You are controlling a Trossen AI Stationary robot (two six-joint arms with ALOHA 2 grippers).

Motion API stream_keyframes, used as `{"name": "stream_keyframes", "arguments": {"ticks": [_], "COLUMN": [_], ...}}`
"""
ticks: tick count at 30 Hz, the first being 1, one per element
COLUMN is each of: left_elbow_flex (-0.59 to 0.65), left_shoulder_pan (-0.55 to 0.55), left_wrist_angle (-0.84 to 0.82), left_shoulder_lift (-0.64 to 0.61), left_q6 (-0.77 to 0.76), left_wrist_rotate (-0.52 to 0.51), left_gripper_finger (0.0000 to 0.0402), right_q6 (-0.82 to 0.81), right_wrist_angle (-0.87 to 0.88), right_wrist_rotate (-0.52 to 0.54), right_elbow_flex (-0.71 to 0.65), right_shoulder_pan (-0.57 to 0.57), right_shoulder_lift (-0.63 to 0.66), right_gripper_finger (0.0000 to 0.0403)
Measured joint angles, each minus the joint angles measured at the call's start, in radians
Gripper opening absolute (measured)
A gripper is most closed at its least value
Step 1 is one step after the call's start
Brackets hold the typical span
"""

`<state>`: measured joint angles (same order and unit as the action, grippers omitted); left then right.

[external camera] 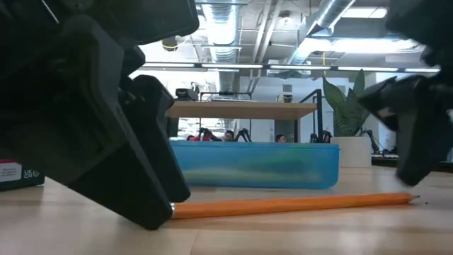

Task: Pack school essentials
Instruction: Put the orange pencil into the blue supply box

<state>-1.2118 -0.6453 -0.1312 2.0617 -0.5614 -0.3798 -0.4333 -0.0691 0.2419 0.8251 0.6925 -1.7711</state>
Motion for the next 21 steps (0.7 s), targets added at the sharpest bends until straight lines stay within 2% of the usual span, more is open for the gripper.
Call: {"name": "stream_keyframes", "arguments": {"ticks": [7, 14, 21], "left_elbow_flex": [-0.002, 0.002, 0.003], "left_shoulder_pan": [0.001, 0.003, 0.010], "left_wrist_angle": [-0.067, -0.055, -0.027], "left_shoulder_lift": [-0.003, -0.003, -0.002], "left_q6": [-0.039, -0.010, 0.036], "left_wrist_rotate": [0.006, 0.000, -0.011], "left_gripper_finger": [0.0189, 0.0162, 0.0158], "right_q6": [-0.003, -0.004, -0.011], "right_wrist_angle": [0.127, 0.144, 0.151], "right_wrist_rotate": [0.005, 0.002, -0.001], "right_elbow_flex": [0.027, 0.026, 0.024], "right_shoulder_pan": [-0.038, -0.039, -0.044], "right_shoulder_lift": [-0.043, -0.045, -0.047], "right_gripper_finger": [0.0225, 0.0198, 0.0159]}}
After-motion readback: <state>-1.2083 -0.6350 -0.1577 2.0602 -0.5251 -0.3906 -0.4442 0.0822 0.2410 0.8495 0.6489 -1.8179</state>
